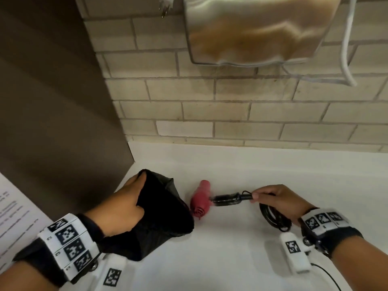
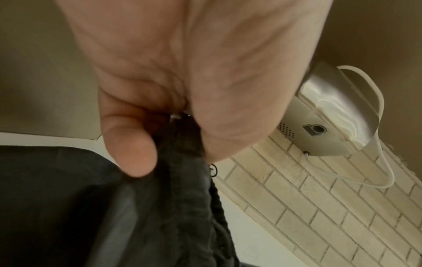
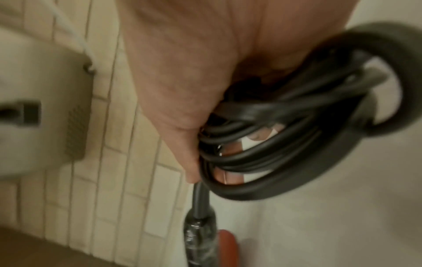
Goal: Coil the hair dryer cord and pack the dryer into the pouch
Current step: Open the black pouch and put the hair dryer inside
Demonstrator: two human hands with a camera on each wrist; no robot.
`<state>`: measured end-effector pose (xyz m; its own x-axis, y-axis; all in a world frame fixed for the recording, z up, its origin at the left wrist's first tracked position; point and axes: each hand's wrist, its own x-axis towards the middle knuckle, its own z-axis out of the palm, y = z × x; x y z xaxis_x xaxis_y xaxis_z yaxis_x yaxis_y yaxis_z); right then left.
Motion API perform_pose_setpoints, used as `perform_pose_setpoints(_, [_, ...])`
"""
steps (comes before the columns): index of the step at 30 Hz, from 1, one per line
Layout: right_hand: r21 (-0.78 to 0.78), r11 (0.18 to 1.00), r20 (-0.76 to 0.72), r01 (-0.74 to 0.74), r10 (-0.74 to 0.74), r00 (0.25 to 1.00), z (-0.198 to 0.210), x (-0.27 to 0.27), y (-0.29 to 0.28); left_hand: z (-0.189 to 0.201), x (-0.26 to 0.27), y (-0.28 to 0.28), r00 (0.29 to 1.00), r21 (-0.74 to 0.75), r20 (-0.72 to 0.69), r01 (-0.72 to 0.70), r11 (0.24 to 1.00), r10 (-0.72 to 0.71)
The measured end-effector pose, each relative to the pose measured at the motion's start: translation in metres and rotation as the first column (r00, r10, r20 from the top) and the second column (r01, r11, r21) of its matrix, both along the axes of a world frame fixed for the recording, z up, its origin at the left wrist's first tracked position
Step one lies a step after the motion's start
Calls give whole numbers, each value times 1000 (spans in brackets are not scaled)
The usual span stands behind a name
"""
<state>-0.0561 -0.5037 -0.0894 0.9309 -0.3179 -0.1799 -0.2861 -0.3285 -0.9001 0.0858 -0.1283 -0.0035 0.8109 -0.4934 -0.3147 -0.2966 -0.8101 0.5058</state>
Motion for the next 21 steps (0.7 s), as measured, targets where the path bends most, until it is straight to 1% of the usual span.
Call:
perform_pose_setpoints(3, [194,976,73,98,-114,991,16,-6,3,2,2,1,998,27,29,62,998,-63])
perform_pose_setpoints(5, [274,958,109,89,-123,986,32,-14,4,0,5,-2,990,68,59,121,990,-125])
perform_pose_setpoints(8, [299,954,181,-29,-26,983,54,-29,1,-4,7,-5,983,117,55,166,979,-173])
perform_pose_setpoints(11, [307,949,246,-73,-5,969,73,-40,10,-2,6,-9,972,118,28,227,967,-232])
perform_pose_setpoints(15, [479,861,308,-170,17,951,93,-40,40,3,3,-10,944,61,-30,331,942,-330])
perform_pose_setpoints(17, [510,833,307,-216,58,950,93,-37,56,3,1,-9,927,37,-31,375,926,-374])
perform_pose_setpoints(19, [492,844,279,-215,81,957,90,-31,68,1,-1,-6,911,24,-18,412,911,-412])
perform_pose_setpoints(21, [468,864,235,-187,83,968,84,-23,75,3,-3,-2,906,42,-33,422,905,-421])
